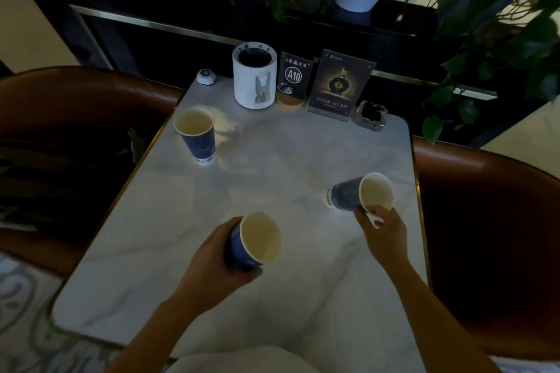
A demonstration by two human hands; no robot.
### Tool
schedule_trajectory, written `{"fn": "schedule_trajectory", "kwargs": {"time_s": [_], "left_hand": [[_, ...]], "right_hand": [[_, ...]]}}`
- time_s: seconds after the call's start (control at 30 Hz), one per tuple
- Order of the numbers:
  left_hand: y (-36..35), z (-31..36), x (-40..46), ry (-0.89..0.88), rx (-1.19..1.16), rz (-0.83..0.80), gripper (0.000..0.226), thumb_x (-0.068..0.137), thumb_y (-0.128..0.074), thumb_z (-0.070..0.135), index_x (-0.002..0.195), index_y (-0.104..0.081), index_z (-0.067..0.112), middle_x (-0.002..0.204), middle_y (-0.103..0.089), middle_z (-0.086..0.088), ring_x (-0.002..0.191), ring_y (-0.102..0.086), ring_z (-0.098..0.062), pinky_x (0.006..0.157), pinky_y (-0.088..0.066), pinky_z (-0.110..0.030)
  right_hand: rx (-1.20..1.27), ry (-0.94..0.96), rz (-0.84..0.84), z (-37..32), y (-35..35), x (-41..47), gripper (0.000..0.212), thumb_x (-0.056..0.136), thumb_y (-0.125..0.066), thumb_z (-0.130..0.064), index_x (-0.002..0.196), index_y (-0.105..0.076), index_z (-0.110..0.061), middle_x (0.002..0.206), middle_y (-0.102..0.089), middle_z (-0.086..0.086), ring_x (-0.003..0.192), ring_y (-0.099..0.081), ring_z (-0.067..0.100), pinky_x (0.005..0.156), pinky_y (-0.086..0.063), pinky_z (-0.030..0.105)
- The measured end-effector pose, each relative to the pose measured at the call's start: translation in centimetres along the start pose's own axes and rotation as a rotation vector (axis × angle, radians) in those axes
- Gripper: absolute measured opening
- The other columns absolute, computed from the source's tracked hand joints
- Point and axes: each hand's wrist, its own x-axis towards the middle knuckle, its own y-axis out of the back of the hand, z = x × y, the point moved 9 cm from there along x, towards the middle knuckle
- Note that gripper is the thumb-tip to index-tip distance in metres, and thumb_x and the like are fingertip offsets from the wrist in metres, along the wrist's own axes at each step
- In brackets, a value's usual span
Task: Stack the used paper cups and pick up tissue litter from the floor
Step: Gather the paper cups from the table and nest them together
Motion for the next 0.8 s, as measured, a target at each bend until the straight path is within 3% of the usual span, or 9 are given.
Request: {"fn": "schedule_trajectory", "kwargs": {"time_s": [0.13,0.23,0.33,0.5,0.6,0.7,0.8], "left_hand": [[-0.4,-0.1,-1.7,-0.011,-0.011,-0.009,0.082,0.058,-0.083,0.05,0.121,-0.034,0.067,0.117,-0.051,0.044,0.108,-0.053,0.015,0.083,-0.043,-0.002],[-0.9,-0.7,-3.3,0.0,-0.009,-0.032,0.082,0.058,-0.084,0.048,0.122,-0.034,0.061,0.119,-0.051,0.038,0.107,-0.056,0.007,0.087,-0.043,-0.01],[-1.0,-1.5,-5.0,0.013,0.007,-0.039,0.084,0.059,-0.086,0.043,0.125,-0.035,0.053,0.118,-0.051,0.034,0.108,-0.056,0.001,0.087,-0.042,-0.012],[0.1,-1.8,-5.9,0.012,0.024,-0.047,0.081,0.059,-0.085,0.046,0.122,-0.035,0.054,0.114,-0.053,0.03,0.102,-0.056,0.004,0.085,-0.042,-0.011],[0.6,-2.0,-5.9,0.019,0.041,-0.058,0.083,0.057,-0.086,0.046,0.126,-0.04,0.047,0.114,-0.055,0.027,0.098,-0.056,0.006,0.08,-0.039,-0.005],[0.8,-2.3,-5.9,0.003,0.065,-0.086,0.083,0.056,-0.084,0.051,0.126,-0.042,0.045,0.114,-0.058,0.025,0.098,-0.057,0.004,0.078,-0.04,-0.006],[1.5,-2.7,-6.3,-0.02,0.094,-0.112,0.08,0.055,-0.082,0.056,0.123,-0.038,0.052,0.11,-0.056,0.03,0.095,-0.056,0.012,0.072,-0.042,-0.004]], "right_hand": [[0.113,-0.073,-0.011,0.1,-0.6,-4.9,0.025,0.081,-0.073,-0.03,0.098,-0.064,-0.014,0.097,-0.067,0.003,0.088,-0.064,0.017,0.07,-0.048,0.016],[0.114,-0.086,-0.012,-0.3,-0.4,-8.3,0.028,0.082,-0.073,-0.025,0.102,-0.064,-0.008,0.095,-0.065,0.003,0.086,-0.064,0.017,0.076,-0.054,0.026],[0.129,-0.088,-0.005,-0.9,0.3,-11.1,0.023,0.084,-0.071,-0.023,0.098,-0.065,-0.006,0.092,-0.067,0.005,0.084,-0.064,0.017,0.069,-0.051,0.019],[0.219,-0.078,0.012,-5.3,1.1,-14.5,0.024,0.081,-0.063,-0.042,0.09,-0.064,-0.02,0.081,-0.071,-0.004,0.076,-0.069,0.008,0.058,-0.049,0.013],[0.245,0.036,-0.008,-9.7,1.2,-16.2,0.037,0.076,-0.058,-0.053,0.098,-0.063,-0.023,0.087,-0.07,-0.014,0.083,-0.067,-0.003,0.064,-0.05,0.006],[0.246,0.118,-0.023,-12.4,1.0,-17.0,0.039,0.076,-0.06,-0.049,0.102,-0.063,-0.02,0.094,-0.068,-0.015,0.089,-0.066,-0.004,0.07,-0.05,0.005],[0.258,0.129,0.001,-13.7,0.7,-17.5,0.036,0.077,-0.061,-0.043,0.102,-0.063,-0.019,0.093,-0.069,-0.012,0.088,-0.065,-0.007,0.069,-0.05,0.004]]}}
